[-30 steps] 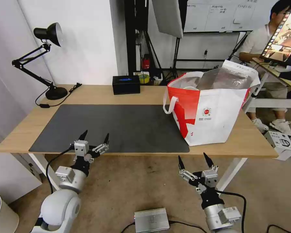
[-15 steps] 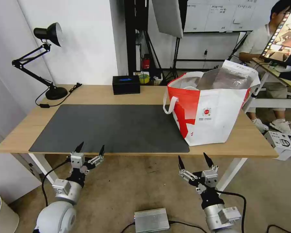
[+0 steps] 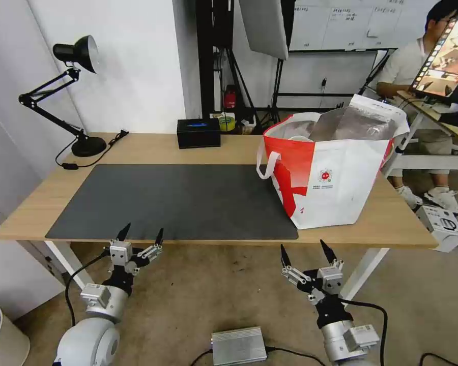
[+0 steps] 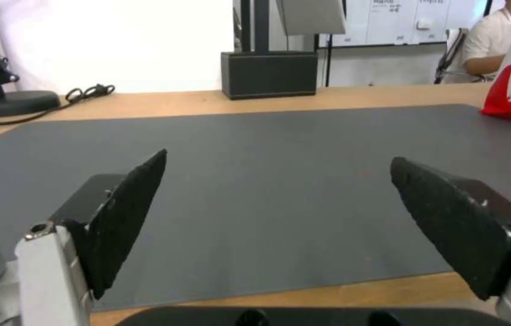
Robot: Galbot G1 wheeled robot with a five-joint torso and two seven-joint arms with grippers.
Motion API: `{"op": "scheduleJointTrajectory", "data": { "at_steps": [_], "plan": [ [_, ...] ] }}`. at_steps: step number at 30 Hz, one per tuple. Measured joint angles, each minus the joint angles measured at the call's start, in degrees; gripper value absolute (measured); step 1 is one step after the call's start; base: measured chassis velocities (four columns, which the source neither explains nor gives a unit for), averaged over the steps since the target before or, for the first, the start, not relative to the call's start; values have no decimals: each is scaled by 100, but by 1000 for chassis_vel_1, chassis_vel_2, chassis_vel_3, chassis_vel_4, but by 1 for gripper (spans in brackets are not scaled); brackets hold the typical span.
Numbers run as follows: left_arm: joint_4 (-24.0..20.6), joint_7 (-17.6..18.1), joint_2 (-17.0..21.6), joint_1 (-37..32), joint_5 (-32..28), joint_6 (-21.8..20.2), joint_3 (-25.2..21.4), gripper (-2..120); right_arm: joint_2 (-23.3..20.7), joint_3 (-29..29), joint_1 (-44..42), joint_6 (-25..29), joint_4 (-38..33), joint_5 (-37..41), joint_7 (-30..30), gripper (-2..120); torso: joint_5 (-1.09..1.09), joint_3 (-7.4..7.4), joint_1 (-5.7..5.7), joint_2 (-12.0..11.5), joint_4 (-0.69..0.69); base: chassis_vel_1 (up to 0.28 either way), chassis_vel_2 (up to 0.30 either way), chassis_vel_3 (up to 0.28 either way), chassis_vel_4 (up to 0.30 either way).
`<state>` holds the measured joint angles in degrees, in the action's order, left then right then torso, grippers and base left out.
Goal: Pick up the trash from the table and place it into the takeout bag.
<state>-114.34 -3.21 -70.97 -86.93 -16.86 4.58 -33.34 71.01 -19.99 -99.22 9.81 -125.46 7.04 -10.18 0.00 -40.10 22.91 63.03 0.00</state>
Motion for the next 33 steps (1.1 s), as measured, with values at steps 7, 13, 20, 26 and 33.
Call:
{"op": "scheduleJointTrajectory", "data": {
  "at_steps": [7, 13, 20, 26, 33],
  "plan": [
    [-26, -14, 34, -7, -21, -2, -16, 100, 0, 0, 0, 0, 0, 0, 0, 100, 0, 0, 0, 0, 0, 0, 0, 0, 0],
    [-37, -14, 37, -11, -23, -19, -19, 100, 0, 0, 0, 0, 0, 0, 0, 100, 0, 0, 0, 0, 0, 0, 0, 0, 0],
    [-41, -16, 38, -11, -27, -26, -20, 100, 0, 0, 0, 0, 0, 0, 0, 100, 0, 0, 0, 0, 0, 0, 0, 0, 0],
    [-43, -16, 38, -10, -29, -28, -19, 100, 0, 0, 0, 0, 0, 0, 0, 100, 0, 0, 0, 0, 0, 0, 0, 0, 0],
    [-45, -16, 38, -9, -29, -31, -18, 100, 0, 0, 0, 0, 0, 0, 0, 100, 0, 0, 0, 0, 0, 0, 0, 0, 0]
  ]
}}
